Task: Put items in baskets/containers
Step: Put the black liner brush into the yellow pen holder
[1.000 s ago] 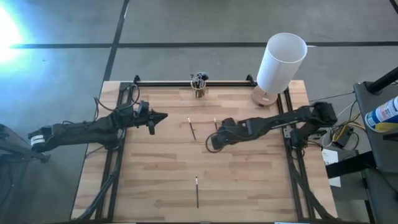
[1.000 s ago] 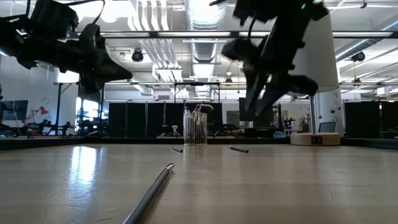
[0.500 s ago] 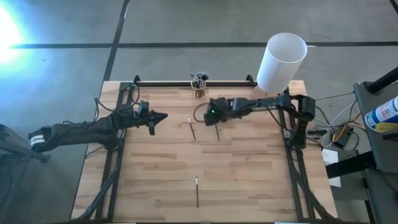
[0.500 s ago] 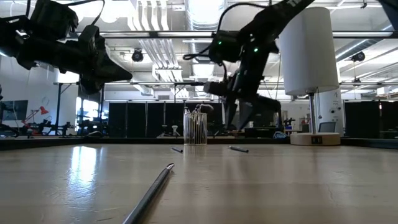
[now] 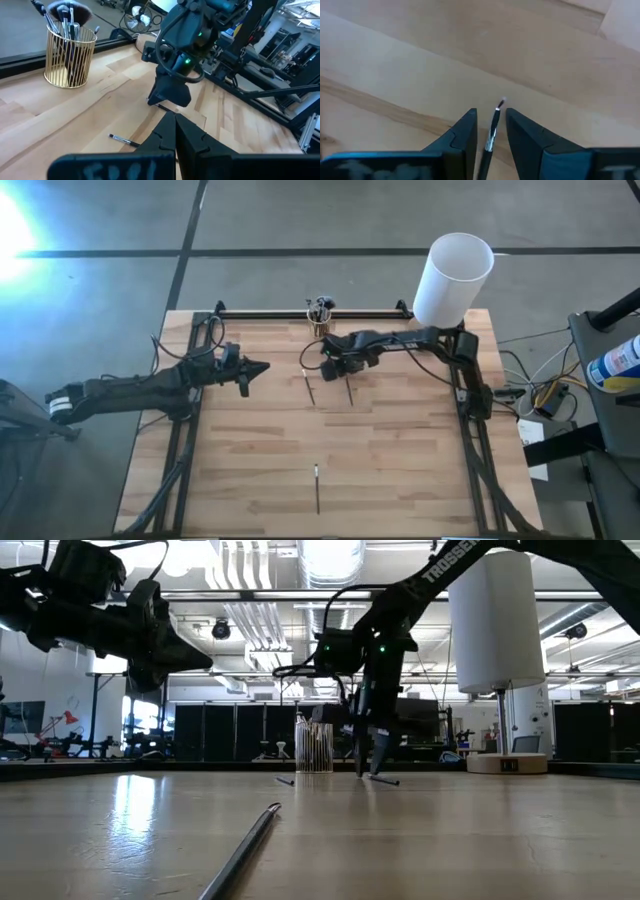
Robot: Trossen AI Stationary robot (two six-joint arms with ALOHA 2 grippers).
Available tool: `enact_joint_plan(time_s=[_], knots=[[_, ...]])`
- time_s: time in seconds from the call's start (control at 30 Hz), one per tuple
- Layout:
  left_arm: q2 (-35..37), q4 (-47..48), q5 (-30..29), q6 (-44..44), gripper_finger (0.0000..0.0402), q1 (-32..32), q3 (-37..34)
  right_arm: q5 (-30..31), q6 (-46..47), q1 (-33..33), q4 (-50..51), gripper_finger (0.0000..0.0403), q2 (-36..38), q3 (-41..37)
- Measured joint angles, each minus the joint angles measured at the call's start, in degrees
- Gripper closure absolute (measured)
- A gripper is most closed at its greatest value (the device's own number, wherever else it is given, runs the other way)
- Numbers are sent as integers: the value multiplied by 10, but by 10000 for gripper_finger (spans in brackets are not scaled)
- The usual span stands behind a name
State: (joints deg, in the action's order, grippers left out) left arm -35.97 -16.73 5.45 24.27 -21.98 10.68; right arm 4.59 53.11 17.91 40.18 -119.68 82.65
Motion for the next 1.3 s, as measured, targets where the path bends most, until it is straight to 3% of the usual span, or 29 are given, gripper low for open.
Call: enact_joint_plan(time_s=[0.37,0.67,1.0,1.13,1.3], knots=[[-2,-1,-6,20,402,1,0,-2,-37,-1,0,388,-9,3],[-2,-3,-37,151,397,1,5,10,-81,-14,-5,394,40,-2],[-8,-38,24,207,299,7,46,90,-139,-73,-49,394,198,-7],[-10,-75,25,185,270,21,58,122,-195,-90,-152,394,249,-27],[-14,-112,21,154,266,28,62,118,-326,-93,-397,394,298,-77]])
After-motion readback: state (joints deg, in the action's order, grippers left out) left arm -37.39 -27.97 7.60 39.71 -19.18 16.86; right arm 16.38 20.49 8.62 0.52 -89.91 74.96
